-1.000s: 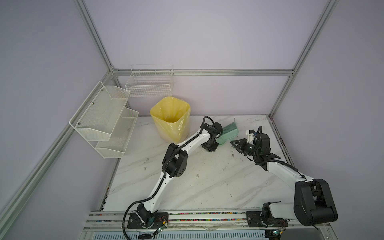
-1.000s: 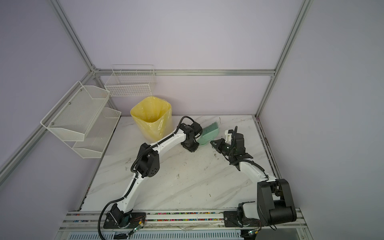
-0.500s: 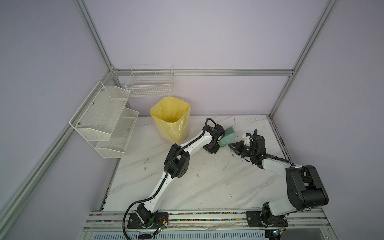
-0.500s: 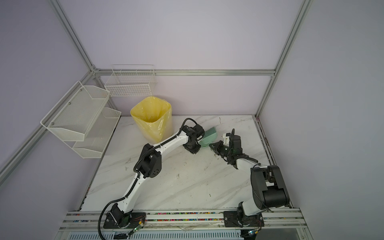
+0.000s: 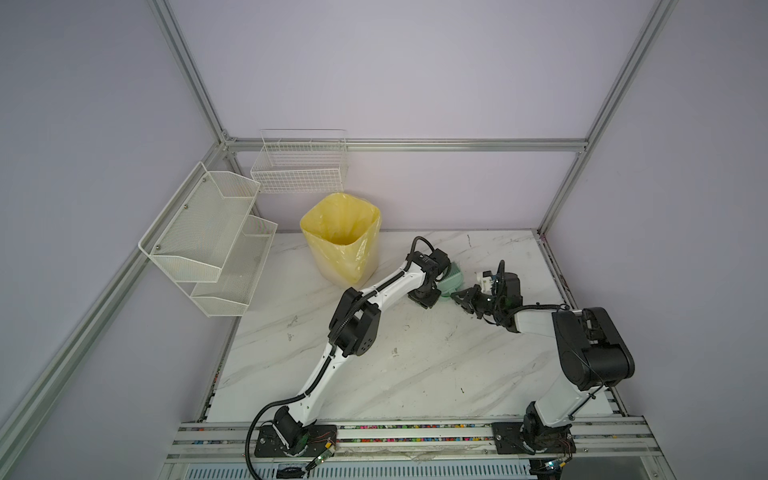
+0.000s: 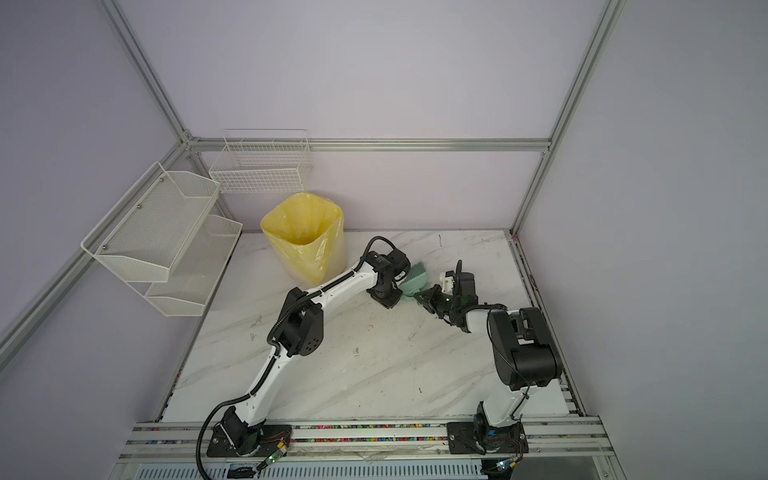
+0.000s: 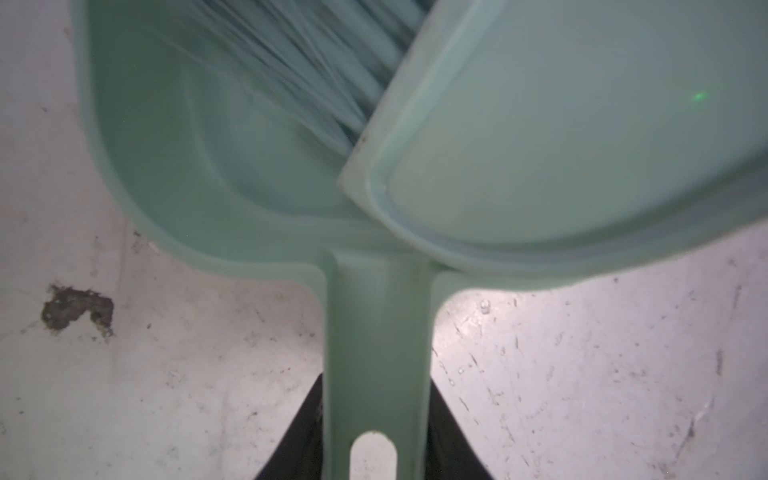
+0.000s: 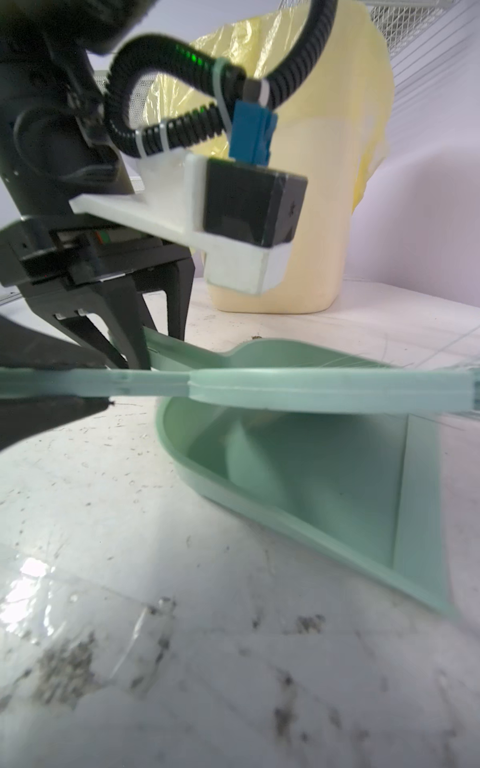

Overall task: Sweep away the paper scraps from the table
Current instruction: 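Lay the brush onto the dustpan with the right gripper while left lowers dustpan, then open both grippers to release the dustpan and brush on the table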

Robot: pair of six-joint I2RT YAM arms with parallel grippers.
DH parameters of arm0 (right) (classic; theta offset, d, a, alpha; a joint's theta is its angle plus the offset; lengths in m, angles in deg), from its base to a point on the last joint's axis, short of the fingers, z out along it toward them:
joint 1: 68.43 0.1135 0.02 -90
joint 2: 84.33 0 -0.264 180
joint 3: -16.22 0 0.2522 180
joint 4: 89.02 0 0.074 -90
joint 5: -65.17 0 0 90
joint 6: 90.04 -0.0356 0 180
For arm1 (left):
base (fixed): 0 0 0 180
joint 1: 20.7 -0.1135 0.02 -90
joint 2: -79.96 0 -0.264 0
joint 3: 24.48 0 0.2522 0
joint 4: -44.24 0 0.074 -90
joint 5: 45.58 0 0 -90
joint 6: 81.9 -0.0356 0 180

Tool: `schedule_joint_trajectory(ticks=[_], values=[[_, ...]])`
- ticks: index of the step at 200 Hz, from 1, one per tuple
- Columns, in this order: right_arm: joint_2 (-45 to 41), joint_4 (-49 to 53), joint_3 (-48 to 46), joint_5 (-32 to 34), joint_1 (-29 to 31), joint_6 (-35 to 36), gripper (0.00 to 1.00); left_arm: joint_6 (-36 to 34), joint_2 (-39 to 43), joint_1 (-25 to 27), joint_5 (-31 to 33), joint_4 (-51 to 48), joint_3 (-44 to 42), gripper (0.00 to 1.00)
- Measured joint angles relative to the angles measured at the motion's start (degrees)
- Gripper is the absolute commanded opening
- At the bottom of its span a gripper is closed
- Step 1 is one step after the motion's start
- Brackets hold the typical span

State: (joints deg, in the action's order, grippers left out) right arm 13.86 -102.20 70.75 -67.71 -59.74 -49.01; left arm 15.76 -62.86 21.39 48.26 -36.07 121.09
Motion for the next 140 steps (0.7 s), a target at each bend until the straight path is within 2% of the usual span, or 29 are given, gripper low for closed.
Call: schedule_joint_trajectory(ticks=[36, 50, 75, 116, 120, 135, 140], values=[[1.8, 1.4, 2.8, -0.5, 0.0, 1.2, 0.19, 0.0, 0.0, 0.0, 0.7, 0.3, 0.0, 0.42], [1.8, 2.6, 4.1, -0.6, 0.0, 2.1, 0.32, 0.0, 0.0, 0.0, 1.2, 0.4, 0.0, 0.43], [1.7, 5.4, 5.4, -0.4, 0.0, 3.9, 0.45, 0.0, 0.7, 0.0, 2.4, 0.5, 0.0, 0.46], [-0.6, 12.9, 5.4, 2.1, -0.4, 6.9, 0.57, 0.2, 6.5, 0.0, 3.7, 0.9, -0.6, 0.51], [-0.9, 13.5, 5.4, 2.2, -0.4, 7.2, 0.58, 0.3, 7.5, 0.0, 3.7, 1.1, -0.9, 0.56], [-2.4, 15.8, 5.4, 3.2, -0.9, 8.1, 0.81, 0.7, 11.1, 0.0, 3.8, 1.6, -2.3, 0.66], [-2.8, 16.5, 5.4, 3.4, -1.1, 8.4, 0.96, 0.8, 12.3, 0.0, 3.9, 1.8, -3.0, 0.67]])
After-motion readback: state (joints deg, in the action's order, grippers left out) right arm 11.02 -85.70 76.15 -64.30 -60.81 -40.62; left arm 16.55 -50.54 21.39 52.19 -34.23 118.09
